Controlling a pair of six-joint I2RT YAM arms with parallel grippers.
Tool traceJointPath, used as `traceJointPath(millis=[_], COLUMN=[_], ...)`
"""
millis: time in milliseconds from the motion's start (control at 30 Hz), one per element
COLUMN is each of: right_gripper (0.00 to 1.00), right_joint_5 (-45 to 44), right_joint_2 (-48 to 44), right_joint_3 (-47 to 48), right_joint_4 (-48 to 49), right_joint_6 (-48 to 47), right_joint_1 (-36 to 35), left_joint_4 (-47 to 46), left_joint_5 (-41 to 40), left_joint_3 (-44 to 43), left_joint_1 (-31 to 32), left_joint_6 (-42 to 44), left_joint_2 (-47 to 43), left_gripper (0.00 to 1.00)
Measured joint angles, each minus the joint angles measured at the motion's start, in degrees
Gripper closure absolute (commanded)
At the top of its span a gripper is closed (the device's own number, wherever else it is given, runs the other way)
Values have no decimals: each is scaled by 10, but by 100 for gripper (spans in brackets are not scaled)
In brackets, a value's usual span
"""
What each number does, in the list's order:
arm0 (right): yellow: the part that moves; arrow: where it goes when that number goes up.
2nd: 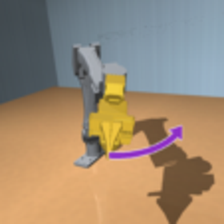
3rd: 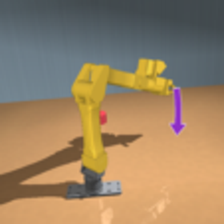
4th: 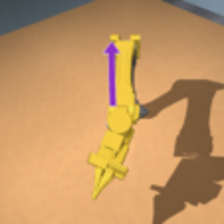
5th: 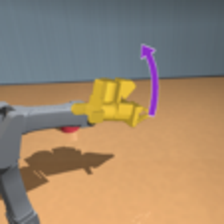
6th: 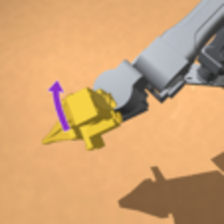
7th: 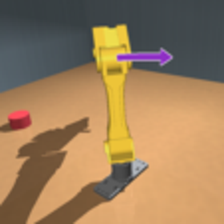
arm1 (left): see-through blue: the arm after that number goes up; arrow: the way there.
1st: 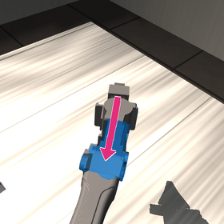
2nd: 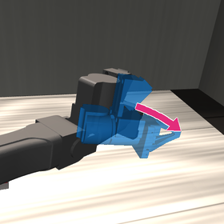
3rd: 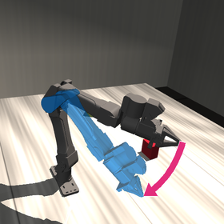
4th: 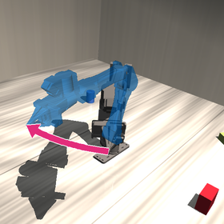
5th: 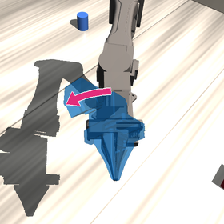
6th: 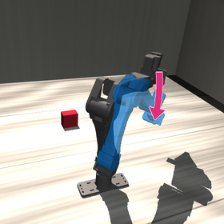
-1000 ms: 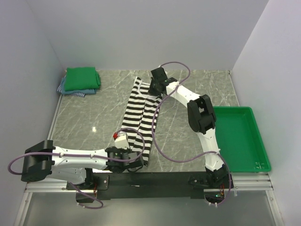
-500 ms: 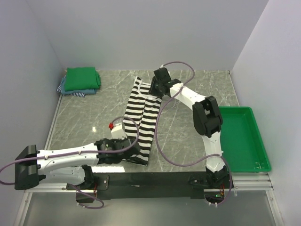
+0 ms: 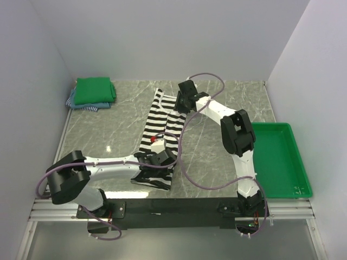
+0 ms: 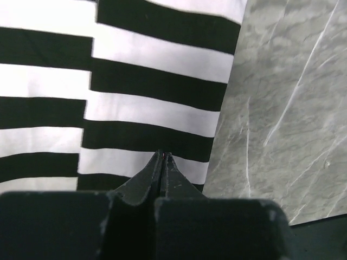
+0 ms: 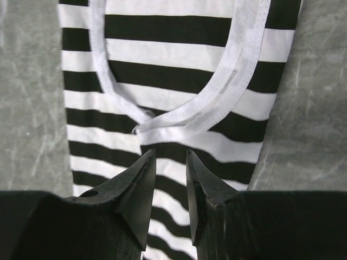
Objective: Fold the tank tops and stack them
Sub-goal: Fold the tank top
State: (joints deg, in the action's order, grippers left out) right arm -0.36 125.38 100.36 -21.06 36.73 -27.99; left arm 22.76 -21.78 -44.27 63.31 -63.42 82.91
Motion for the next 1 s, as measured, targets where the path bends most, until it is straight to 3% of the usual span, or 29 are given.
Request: traceJointPath(millis=[367,700,1000], right_gripper=[65,66,41], right_joint_5=[12,32,88], right_joint_2=[60,116,130], right_joint_3=[29,127,157], right_joint_4=[-20,-74,-39], right_joint_6=[-9,-21,-40], right_joint_1=[5,36,102], left_joint_4=[-41,-60,-97], left_joint_5=[39,44,101], left_joint_3=[20,-39,-175], left_joint_1=[24,47,-19], left_joint_6=[7,15,68], left_joint_2=[28,93,219], left_gripper=[100,99,99])
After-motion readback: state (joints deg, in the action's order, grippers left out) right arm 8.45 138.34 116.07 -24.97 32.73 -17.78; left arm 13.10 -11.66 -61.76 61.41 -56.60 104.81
